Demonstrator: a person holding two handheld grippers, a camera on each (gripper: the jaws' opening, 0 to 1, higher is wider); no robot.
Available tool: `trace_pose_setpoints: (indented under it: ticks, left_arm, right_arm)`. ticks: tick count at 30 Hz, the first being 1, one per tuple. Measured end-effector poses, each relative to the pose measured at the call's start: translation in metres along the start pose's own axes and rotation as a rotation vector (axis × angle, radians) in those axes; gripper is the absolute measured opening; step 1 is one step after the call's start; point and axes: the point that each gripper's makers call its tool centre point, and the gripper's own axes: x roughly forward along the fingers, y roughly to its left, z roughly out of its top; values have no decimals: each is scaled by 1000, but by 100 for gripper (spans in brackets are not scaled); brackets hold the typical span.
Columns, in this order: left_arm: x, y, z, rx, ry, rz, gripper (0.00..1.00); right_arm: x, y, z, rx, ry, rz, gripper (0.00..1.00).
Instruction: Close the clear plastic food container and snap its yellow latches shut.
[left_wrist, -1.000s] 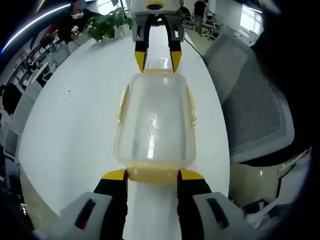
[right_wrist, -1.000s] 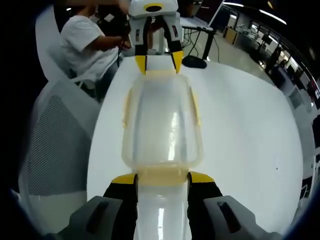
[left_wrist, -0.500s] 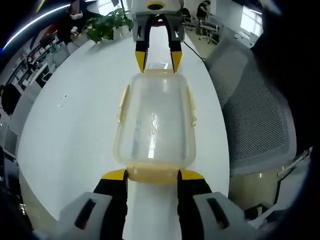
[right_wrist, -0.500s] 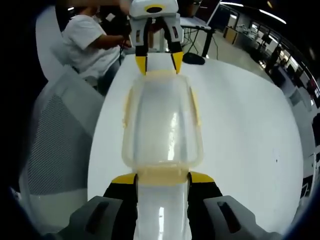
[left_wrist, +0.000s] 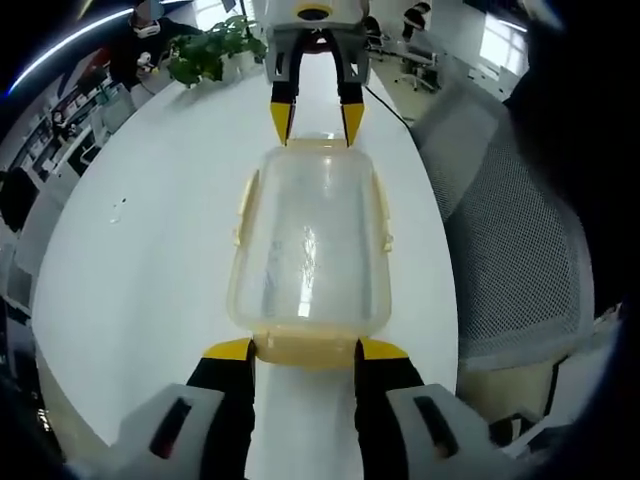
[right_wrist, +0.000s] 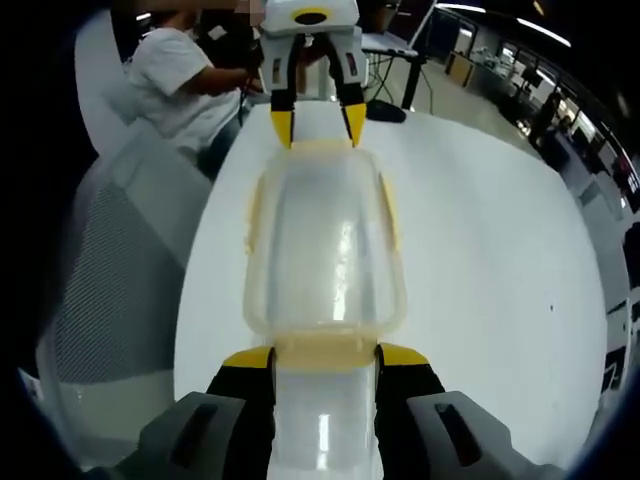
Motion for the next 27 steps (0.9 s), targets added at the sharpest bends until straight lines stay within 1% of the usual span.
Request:
trace_pose_setpoints:
  ticks: [15,25,27]
  left_arm:
    - [17,-1,21,2,2,-6,37]
    - [29,-1,41,4,5,-9,37]
    - [31,-1,45,7,6,-17,37]
  right_arm:
    - [-8,0,-26,4,0,0,37]
    - [-18,-2,-46,8,6,-1,37]
    - [-20,0,-51,24,11,10,37]
